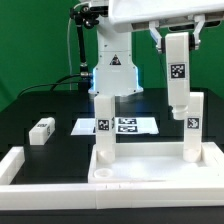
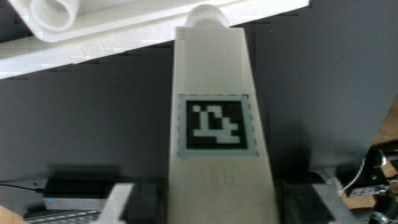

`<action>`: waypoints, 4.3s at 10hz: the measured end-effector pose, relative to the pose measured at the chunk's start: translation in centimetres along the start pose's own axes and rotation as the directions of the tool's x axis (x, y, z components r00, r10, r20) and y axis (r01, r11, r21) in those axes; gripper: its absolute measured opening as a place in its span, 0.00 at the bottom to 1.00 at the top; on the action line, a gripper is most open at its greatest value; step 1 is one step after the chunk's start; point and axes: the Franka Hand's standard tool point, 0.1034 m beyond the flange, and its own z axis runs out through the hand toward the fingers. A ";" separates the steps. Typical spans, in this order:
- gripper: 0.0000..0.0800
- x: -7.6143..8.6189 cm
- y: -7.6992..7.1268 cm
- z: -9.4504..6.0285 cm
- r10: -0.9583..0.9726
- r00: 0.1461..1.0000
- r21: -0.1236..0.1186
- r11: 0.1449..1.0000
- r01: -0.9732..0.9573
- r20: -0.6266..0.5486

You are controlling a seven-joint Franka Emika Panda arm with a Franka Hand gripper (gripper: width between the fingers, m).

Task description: Assemble desk

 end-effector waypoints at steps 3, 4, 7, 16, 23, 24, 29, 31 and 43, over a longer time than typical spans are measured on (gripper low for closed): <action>0.36 -0.4 -0.7 1.0 -0.126 0.992 0.011 0.992 0.126 -0.011; 0.36 -0.6 -1.8 2.0 -0.191 0.981 0.015 0.981 0.192 -0.023; 0.36 -0.5 -2.2 2.9 -0.256 0.966 0.013 0.966 0.256 -0.032; 0.36 -3.5 -3.8 6.3 -0.233 0.972 0.014 0.972 0.234 -0.038; 0.36 -4.4 -3.6 7.3 -0.236 0.972 0.005 0.972 0.236 -0.019; 0.36 -4.3 -3.6 7.5 -0.236 0.972 0.004 0.972 0.236 -0.021; 0.36 -4.4 -4.1 8.1 -0.241 0.970 0.005 0.970 0.241 -0.020; 0.36 -4.5 -4.1 8.1 -0.242 0.970 0.005 0.970 0.242 -0.018; 0.56 -5.4 -4.3 8.9 -0.229 0.973 0.004 0.973 0.229 -0.014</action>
Offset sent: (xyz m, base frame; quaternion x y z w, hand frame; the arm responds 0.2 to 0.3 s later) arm 0.0285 0.0058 -0.0115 -0.0548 0.0955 -0.2058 0.9724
